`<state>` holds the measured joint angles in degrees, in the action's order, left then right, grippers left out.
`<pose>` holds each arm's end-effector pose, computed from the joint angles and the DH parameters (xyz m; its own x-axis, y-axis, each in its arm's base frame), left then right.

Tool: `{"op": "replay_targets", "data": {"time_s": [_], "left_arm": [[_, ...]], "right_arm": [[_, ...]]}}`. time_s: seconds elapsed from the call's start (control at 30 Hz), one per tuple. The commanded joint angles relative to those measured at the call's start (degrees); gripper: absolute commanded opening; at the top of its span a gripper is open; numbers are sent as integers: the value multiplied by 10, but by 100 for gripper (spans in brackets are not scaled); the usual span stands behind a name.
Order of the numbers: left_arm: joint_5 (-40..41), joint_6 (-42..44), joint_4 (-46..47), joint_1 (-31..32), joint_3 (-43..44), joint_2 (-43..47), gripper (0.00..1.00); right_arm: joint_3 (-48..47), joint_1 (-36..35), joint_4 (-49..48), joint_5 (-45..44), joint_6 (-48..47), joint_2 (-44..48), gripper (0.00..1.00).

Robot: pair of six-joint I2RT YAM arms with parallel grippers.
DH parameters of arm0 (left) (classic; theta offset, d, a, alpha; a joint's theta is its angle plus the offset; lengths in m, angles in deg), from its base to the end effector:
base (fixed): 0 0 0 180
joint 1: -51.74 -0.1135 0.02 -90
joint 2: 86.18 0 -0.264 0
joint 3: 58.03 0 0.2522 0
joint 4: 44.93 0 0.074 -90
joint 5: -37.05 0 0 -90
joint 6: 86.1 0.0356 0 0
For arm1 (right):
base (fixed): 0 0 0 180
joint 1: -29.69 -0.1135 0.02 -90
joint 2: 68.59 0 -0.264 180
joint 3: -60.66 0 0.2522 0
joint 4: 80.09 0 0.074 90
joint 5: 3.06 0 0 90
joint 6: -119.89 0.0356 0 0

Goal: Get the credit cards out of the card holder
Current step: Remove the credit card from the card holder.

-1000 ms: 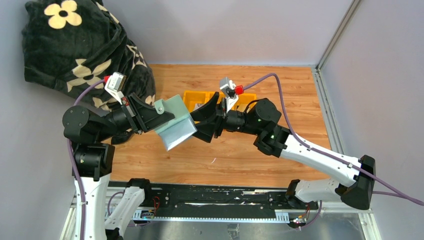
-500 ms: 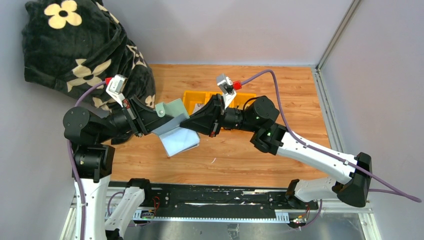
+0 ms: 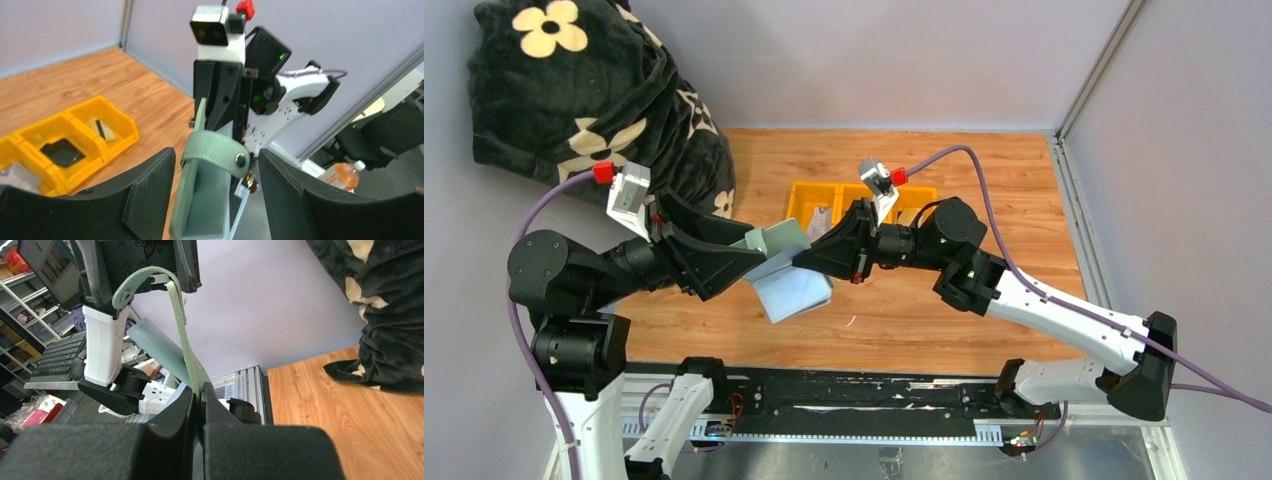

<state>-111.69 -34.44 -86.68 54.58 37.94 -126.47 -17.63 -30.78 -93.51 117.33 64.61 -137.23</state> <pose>0.0490 -0.0329 0.5148 -0.3414 -0.3054 -0.8889 0.8193 0.3669 -0.4407 0.1168 0.2428 0.4427 -0.3994 0.2917 -0.8691 -0.9155 -0.1776 0.3611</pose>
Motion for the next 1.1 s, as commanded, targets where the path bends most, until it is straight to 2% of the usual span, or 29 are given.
{"op": "replay_targets", "data": {"time_s": [0.0,0.13,0.4,0.57,0.67,0.83,1.0,1.07], "left_arm": [[-17,177,-132,2,0,6,68],[-8,230,-174,2,-36,35,64],[4,263,-188,2,-54,77,53],[42,263,-185,3,-69,88,32],[48,206,-135,2,-95,91,23],[46,63,22,3,-161,117,12],[59,25,50,2,-163,105,0],[59,2,61,2,-163,100,0]], "right_arm": [[-16,-1,16,-3,7,17,0],[-37,0,31,5,14,7,0],[-64,1,67,1,24,-10,0],[-65,1,34,29,42,-19,0],[-70,-1,17,61,56,-35,0],[-70,-3,13,79,61,-49,0],[-47,-3,-1,79,58,-32,16],[-21,-3,-31,86,62,-20,28]]}}
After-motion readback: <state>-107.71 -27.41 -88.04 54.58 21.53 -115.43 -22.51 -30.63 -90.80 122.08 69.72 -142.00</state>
